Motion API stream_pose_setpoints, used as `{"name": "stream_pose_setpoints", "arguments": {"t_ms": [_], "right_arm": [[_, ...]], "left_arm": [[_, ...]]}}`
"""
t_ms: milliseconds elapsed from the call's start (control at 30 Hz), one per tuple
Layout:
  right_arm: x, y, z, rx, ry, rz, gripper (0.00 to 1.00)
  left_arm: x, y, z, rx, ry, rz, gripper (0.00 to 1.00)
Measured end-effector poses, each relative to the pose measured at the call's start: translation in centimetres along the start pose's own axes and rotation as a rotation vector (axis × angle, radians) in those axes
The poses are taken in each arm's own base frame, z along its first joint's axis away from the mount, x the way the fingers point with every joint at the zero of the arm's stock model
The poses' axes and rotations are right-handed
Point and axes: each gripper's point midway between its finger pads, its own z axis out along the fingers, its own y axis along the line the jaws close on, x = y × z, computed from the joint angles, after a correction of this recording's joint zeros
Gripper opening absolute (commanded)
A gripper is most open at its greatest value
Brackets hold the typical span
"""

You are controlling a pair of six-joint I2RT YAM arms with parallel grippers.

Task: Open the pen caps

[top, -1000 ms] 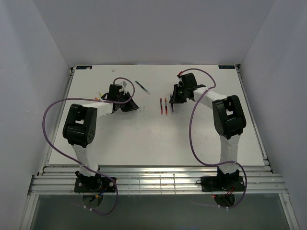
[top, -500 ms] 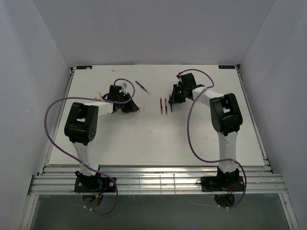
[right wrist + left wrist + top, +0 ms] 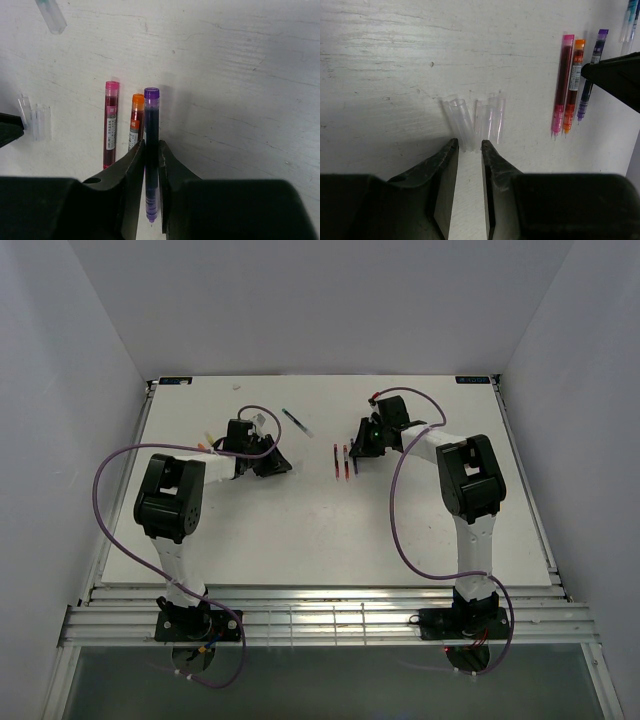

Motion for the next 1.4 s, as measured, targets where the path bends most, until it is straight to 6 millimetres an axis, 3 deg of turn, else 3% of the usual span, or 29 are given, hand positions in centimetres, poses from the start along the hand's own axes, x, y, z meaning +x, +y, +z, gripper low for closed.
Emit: {"name": "stream_pose_setpoints", "arguments": {"t_ms": [567,767,867,1000,1100,1267,1400], "right_arm": [[-0.2,0.3,-0.2,-0.006,-0.004,0.006,0.34],[-0.7,0.3,-1.6,0.029,-0.012,-0.016,0.37],[-2.6,0.6,-2.9,0.051,-0.048,-0.046,0.38],[-7.2,0.0,-5.3,0.087,-0.141,-0.079,0.38],[-10.1,-2.3,-7.1,0.140,-0.199,-0.077,0.37],[-13.2,-7.6,-10.0,0.260,-0.249,-0.062,0.36],[-14.9,-9.9,-9.9,0.320,-0.256,-0.087,0.36]], "left_arm": [[-0.1,0.2,-0.3,0.012,0.001,-0.009,0.39],[0.0,0.0,-0.6,0.014,0.000,-0.010,0.41],[0.0,-0.4,-0.9,0.025,0.002,-0.020,0.42],[0.1,-1.3,-1.8,0.052,-0.002,-0.029,0.42],[-0.1,-2.2,-2.8,0.074,-0.015,-0.028,0.43],[-1.2,-4.2,-4.4,0.130,-0.058,-0.019,0.43],[-1.6,-5.5,-5.5,0.176,-0.082,-0.022,0.43]]}}
